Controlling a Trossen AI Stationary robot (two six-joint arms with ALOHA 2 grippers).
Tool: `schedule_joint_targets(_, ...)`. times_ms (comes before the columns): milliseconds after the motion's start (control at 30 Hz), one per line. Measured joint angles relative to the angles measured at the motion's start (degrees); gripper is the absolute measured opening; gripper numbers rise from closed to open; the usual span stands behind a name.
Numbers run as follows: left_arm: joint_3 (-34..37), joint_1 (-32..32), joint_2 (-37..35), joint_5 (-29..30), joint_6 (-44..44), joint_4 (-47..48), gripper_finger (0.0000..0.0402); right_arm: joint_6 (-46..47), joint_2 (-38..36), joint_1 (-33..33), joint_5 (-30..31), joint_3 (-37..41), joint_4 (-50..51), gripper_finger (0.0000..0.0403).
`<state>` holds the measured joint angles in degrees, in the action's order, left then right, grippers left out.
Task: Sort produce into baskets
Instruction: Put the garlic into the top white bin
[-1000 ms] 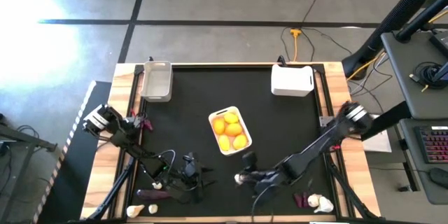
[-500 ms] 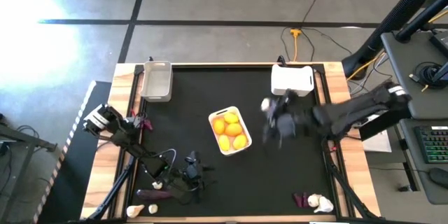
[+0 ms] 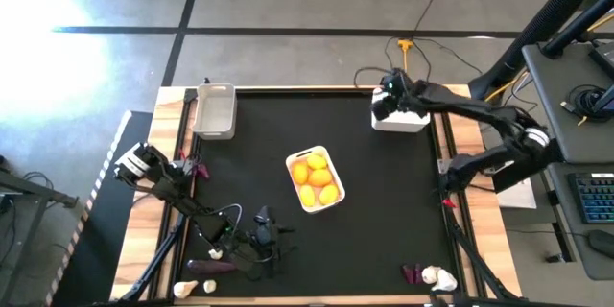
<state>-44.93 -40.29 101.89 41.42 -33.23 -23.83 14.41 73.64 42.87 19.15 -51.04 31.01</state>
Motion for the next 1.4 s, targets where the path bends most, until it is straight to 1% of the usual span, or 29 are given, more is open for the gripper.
schedule_joint_targets(67, 0.00, 0.00, -0.01, -0.01, -0.02, 0.58, 0.0210, 0.94, 3.02, 3.20, -2.97, -0.21, -1.12, 0.0127)
schedule_joint_targets(167, 0.04, 0.00, -0.02, -0.01, 0.00, 1.43, 0.0210, 2.18, 7.52, 5.96, -5.81, -0.23, -2.59, 0.0130)
schedule_joint_targets(300, 0.32, 0.00, -0.75, -0.12, 0.67, 3.77, 0.0210, 2.24, 12.57, 7.03, -6.83, -0.23, -3.54, 0.0144)
schedule_joint_targets(400, 1.57, 0.00, -2.85, -0.12, 0.63, 7.57, 0.0210, 2.50, 14.53, 7.15, -7.59, -0.37, -4.13, 0.0158)
schedule_joint_targets(467, 3.03, 0.00, -4.74, -0.10, 0.71, 9.48, 0.0210, 2.75, 15.08, 7.16, -7.72, -0.47, -4.82, 0.0171)
schedule_joint_targets(600, 8.03, 0.00, -9.97, -0.09, 2.15, 9.85, 0.0210, 3.30, 14.52, 7.15, -7.15, -0.37, -5.39, 0.0203)
schedule_joint_targets(700, 12.25, -0.15, -14.98, -0.78, 2.28, 9.82, 0.0210, 3.55, 12.22, 6.77, -6.06, -0.23, -5.51, 0.0228)
schedule_joint_targets(767, 14.99, -0.22, -18.60, -1.65, 2.73, 9.88, 0.0210, 3.74, 9.47, 4.81, -6.00, -0.20, -5.48, 0.0242)
schedule_joint_targets(867, 18.55, -0.14, -23.32, -1.38, 5.52, 7.50, 0.0210, 5.75, 4.56, -0.85, -6.19, -0.20, -5.34, 0.0253)
schedule_joint_targets(933, 20.59, 0.36, -25.64, -0.28, 9.38, 4.42, 0.0210, 7.27, 1.00, -6.71, -5.39, -0.20, -5.71, 0.0254)
schedule_joint_targets(1033, 23.49, 1.35, -28.26, 2.21, 17.03, -0.89, 0.0210, 10.63, -3.45, -17.53, -4.70, -0.29, -6.60, 0.0249)
schedule_joint_targets(1100, 24.91, 2.40, -29.10, 4.58, 22.26, -4.93, 0.0210, 14.28, -5.50, -25.68, -1.71, -0.29, -6.35, 0.0242)
schedule_joint_targets(1167, 25.99, 4.12, -29.53, 7.65, 26.29, -8.09, 0.0210, 17.24, -6.78, -33.03, 4.08, -0.29, -5.41, 0.0234)
schedule_joint_targets(1233, 26.69, 6.11, -29.99, 9.96, 28.96, -10.00, 0.0210, 19.92, -7.74, -38.86, 8.37, -0.25, -3.51, 0.0226)
schedule_joint_targets(1300, 26.73, 8.42, -30.38, 10.60, 30.54, -10.59, 0.0210, 24.03, -8.20, -43.98, 9.88, -0.27, -3.47, 0.0221)
schedule_joint_targets(1400, 26.73, 11.22, -30.94, 10.63, 31.68, -10.61, 0.0210, 30.83, -7.64, -52.41, 9.64, -0.27, -3.86, 0.0216)
